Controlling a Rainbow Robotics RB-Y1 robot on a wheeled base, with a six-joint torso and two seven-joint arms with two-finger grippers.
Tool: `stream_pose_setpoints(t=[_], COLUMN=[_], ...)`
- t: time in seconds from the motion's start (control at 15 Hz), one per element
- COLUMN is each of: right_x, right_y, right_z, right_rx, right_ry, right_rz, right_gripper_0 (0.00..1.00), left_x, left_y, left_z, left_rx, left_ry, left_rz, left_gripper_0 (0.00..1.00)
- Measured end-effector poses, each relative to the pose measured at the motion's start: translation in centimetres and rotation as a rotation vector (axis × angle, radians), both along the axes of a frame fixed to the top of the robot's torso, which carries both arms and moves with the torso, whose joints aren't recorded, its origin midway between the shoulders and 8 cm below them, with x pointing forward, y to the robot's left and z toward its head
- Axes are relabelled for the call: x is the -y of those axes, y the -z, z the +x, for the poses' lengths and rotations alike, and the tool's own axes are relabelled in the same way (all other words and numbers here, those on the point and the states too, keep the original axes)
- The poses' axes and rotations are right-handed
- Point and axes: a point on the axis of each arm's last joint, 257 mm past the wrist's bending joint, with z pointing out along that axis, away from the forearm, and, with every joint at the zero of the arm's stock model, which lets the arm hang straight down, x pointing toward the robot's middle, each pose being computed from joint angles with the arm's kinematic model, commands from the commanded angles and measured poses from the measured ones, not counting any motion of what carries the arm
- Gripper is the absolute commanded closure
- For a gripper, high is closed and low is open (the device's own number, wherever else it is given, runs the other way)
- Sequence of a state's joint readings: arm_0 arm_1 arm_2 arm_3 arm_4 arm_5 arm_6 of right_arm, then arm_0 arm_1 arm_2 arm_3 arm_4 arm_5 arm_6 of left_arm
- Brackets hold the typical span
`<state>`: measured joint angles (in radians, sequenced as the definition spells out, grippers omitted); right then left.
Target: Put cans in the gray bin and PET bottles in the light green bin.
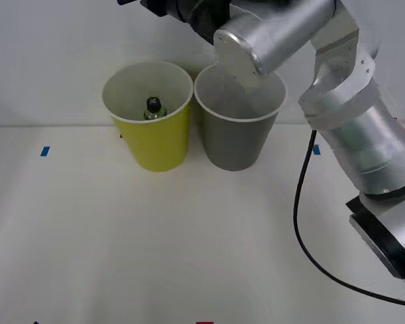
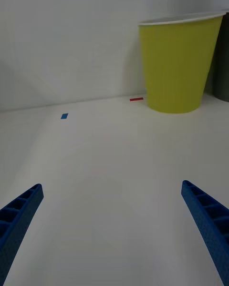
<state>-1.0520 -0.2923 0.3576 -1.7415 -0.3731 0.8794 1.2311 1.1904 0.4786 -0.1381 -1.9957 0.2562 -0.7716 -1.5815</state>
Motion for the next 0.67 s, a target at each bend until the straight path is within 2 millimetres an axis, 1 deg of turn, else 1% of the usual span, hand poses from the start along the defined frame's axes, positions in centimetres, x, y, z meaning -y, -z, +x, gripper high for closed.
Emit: stream_pose_setpoints(t=[0.07, 0.13, 0.27, 0.4, 0.53, 0.67], right_x=[0.9, 2.0, 4.9, 8.4, 12.3, 15.2], right_y=[-0.9, -1.4, -1.0, -0.4, 0.0, 0.1], right_z=[-1.5, -2.7, -4.9, -6.7, -7.6, -7.6], right_rx=[-0.005, -0.006, -0.011, -0.014, -0.005, 0.01], right_ry=[-0.006, -0.006, 0.013, 0.052, 0.112, 0.165], right_rz=[0.008, 0.017, 0.023, 0.04, 0.071, 0.085], right_gripper_0=[0.0, 0.0, 0.0, 0.0, 0.0, 0.0], left_x=[0.0, 0.0, 0.0, 0.0, 0.0, 0.0], left_y=[0.0, 0.0, 0.0, 0.0, 0.0, 0.0], left_z=[0.0, 0.0, 0.0, 0.0, 0.0, 0.0], left_rx=[0.0, 0.0, 0.0, 0.0, 0.0, 0.0], left_ry=[0.0, 0.0, 0.0, 0.0, 0.0, 0.0], left_rz=[0.0, 0.0, 0.0, 0.0, 0.0, 0.0], left_gripper_0=[0.0, 0.0, 0.0, 0.0, 0.0, 0.0])
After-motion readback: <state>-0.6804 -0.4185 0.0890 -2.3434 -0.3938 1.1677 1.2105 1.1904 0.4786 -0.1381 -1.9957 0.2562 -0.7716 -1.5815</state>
